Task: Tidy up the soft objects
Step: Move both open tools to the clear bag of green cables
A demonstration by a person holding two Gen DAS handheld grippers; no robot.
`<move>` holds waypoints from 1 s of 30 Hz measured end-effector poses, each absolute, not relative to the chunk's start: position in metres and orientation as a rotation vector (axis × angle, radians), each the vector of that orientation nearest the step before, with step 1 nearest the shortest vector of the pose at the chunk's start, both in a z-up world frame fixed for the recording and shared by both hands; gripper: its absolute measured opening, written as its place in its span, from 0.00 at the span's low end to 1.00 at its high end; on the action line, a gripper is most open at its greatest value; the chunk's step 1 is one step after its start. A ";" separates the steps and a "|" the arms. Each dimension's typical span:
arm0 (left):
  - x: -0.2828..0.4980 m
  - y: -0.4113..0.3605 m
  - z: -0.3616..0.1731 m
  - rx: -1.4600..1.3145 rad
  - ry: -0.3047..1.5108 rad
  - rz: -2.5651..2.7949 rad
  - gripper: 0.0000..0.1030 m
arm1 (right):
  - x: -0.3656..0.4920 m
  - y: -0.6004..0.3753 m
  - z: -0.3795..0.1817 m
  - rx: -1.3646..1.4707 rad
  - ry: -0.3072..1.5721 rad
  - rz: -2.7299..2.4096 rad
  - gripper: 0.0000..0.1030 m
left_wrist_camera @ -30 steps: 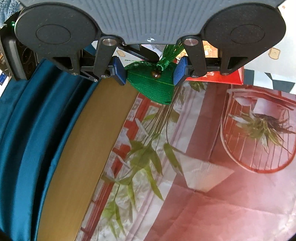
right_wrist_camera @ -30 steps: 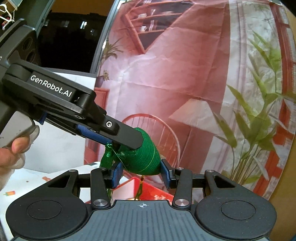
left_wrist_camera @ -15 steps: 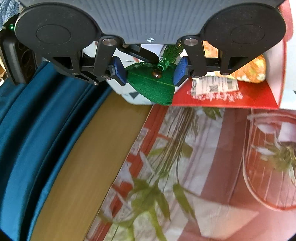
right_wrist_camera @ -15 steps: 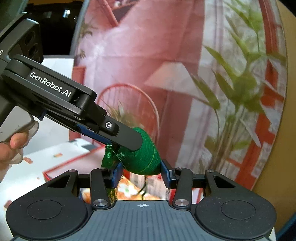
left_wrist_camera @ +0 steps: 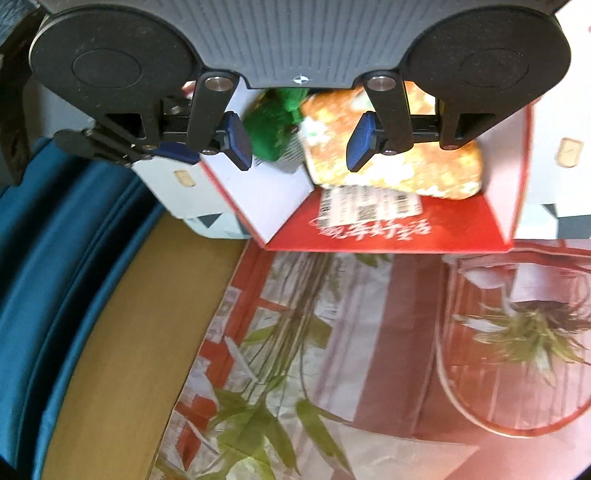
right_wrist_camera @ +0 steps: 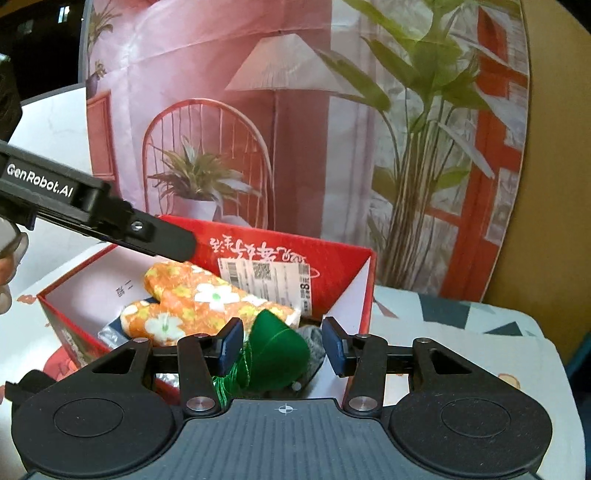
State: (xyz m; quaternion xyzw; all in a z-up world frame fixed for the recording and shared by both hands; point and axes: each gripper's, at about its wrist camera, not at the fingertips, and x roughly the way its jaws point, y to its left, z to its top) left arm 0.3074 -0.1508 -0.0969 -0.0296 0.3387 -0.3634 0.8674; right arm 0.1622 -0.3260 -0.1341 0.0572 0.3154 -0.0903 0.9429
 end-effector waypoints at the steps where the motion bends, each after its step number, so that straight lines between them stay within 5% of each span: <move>1: 0.302 -0.145 -0.098 -0.055 0.704 -0.750 0.57 | 0.158 -0.324 -0.134 0.118 0.642 -0.182 0.43; 18: 0.182 -0.069 -0.128 -0.042 0.705 -0.702 0.56 | 0.073 -0.259 -0.119 0.131 0.620 -0.120 0.42; 30: 0.150 -0.046 -0.182 -0.097 0.884 -0.691 0.56 | 0.013 -0.220 -0.183 0.224 0.877 -0.194 0.43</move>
